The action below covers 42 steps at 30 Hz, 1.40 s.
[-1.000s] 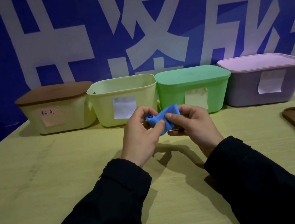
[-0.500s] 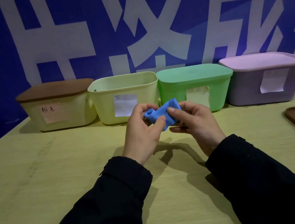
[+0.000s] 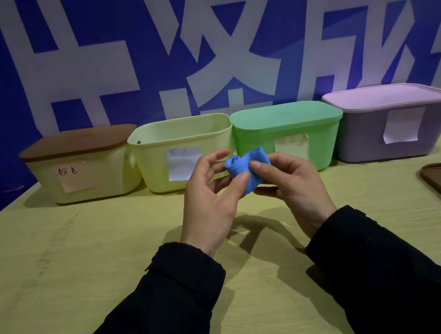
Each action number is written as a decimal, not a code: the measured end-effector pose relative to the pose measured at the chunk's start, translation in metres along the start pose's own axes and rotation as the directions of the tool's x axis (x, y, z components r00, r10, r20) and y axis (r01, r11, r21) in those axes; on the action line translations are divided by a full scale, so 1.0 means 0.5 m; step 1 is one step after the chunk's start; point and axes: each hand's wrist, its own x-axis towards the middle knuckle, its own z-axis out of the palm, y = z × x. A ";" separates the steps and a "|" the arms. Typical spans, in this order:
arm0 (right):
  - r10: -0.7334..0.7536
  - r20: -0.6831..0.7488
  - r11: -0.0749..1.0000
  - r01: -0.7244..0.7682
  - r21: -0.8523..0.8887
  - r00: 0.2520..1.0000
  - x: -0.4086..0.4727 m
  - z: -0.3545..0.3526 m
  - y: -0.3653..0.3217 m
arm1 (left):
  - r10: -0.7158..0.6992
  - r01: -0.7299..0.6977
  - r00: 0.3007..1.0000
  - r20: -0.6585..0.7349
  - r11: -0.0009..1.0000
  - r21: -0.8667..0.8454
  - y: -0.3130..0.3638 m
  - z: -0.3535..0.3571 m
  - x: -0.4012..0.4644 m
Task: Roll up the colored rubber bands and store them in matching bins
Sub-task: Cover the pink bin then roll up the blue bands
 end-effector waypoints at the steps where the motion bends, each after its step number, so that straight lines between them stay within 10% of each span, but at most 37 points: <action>1: 0.007 -0.001 1.000 -0.007 0.000 1.000 0.000 0.000 0.000 | 0.013 -0.013 1.000 0.011 1.000 0.016 0.000 -0.001 0.000; 26: 0.131 0.048 0.979 -0.137 0.153 0.990 -0.006 0.002 -0.005 | 0.077 -0.084 0.994 0.077 0.992 0.096 0.005 -0.003 -0.004; 42: -0.031 0.082 0.997 0.036 -0.061 0.996 -0.005 0.006 -0.005 | 0.025 -0.016 0.996 0.084 0.994 -0.108 -0.008 -0.009 0.004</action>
